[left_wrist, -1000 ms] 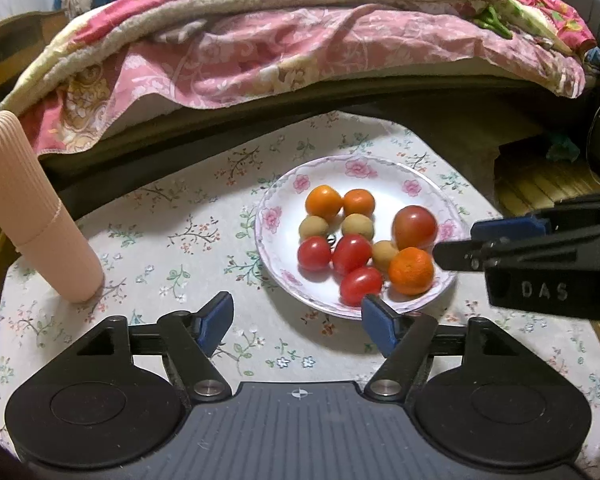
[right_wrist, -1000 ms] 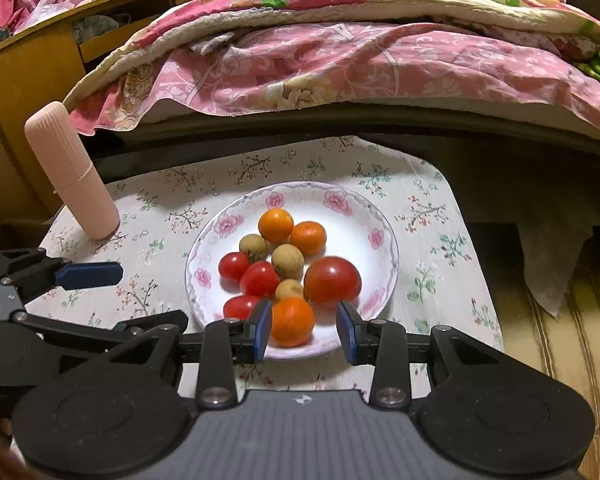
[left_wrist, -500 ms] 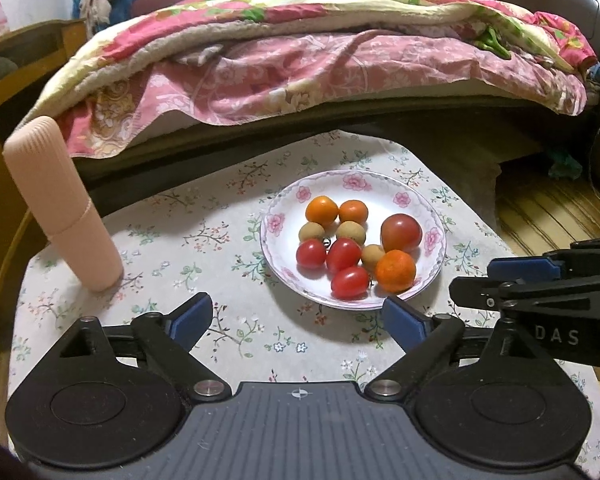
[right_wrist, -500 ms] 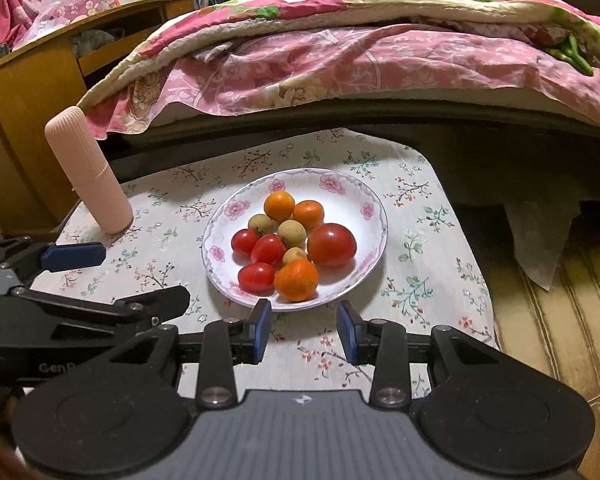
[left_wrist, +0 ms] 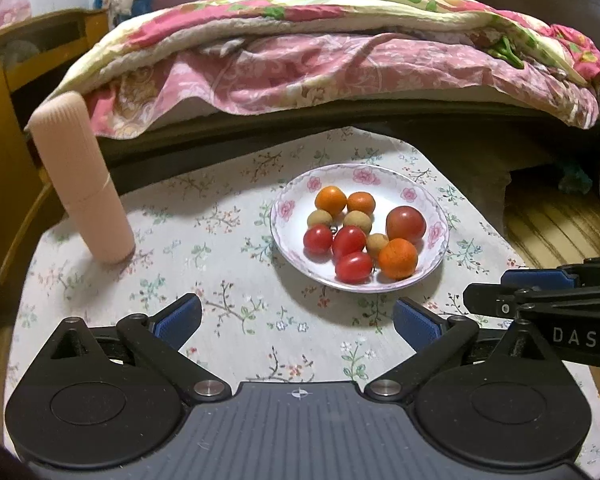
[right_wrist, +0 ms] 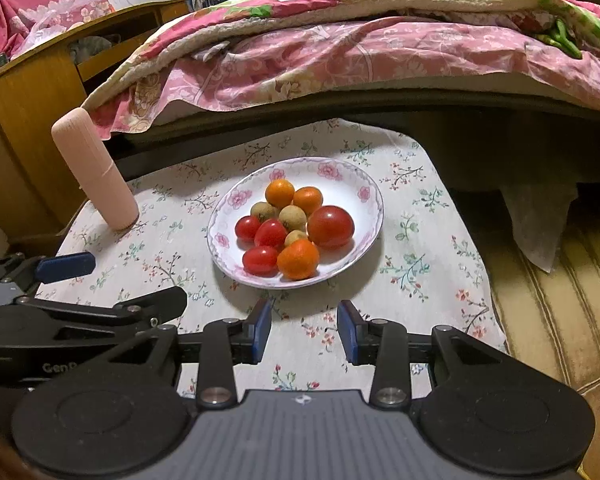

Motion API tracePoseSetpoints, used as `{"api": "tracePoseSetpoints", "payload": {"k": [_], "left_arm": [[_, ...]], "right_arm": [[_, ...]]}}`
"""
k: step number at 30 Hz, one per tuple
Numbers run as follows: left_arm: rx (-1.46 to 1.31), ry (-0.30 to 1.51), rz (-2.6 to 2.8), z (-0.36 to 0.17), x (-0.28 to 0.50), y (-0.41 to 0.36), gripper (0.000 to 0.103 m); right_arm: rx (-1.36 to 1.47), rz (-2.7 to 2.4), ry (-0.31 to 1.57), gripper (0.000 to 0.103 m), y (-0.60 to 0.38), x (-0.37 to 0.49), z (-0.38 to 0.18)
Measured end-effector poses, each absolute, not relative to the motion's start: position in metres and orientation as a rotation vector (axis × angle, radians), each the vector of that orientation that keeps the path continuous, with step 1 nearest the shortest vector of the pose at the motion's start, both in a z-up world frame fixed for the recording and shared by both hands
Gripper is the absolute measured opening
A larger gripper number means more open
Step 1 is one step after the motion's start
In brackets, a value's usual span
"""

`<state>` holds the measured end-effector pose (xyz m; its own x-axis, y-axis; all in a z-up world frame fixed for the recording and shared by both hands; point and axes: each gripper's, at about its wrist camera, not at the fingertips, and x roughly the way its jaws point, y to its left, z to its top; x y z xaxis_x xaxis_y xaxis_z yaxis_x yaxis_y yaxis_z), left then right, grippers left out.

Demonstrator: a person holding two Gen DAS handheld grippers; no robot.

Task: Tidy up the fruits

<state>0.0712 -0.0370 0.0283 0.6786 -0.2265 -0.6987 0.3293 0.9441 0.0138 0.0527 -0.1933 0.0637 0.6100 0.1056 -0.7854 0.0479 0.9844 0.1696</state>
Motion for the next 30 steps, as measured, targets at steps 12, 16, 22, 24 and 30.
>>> {"api": "tracePoseSetpoints", "payload": {"k": [12,16,22,24,30], "left_arm": [[0.166,0.754,-0.246,0.027,0.058,-0.034,0.103],[0.220,0.758,-0.220,0.024,0.054,-0.038,0.103],[0.294,0.767,-0.197,0.019,0.044,-0.044,0.103],[0.269,0.772,-0.204,0.020,0.042,-0.042,0.103],[0.248,0.784,-0.199,0.021,0.034,-0.038,0.103]], "right_arm": [[0.193,0.040,0.922,0.040,-0.192,0.038,0.064],[0.196,0.035,0.920,0.040,-0.193,0.034,0.064],[0.199,0.019,0.928,0.040,-0.193,0.026,0.063],[0.200,0.013,0.935,0.040,-0.194,0.023,0.062],[0.205,0.018,0.953,0.040,-0.189,0.010,0.058]]}}
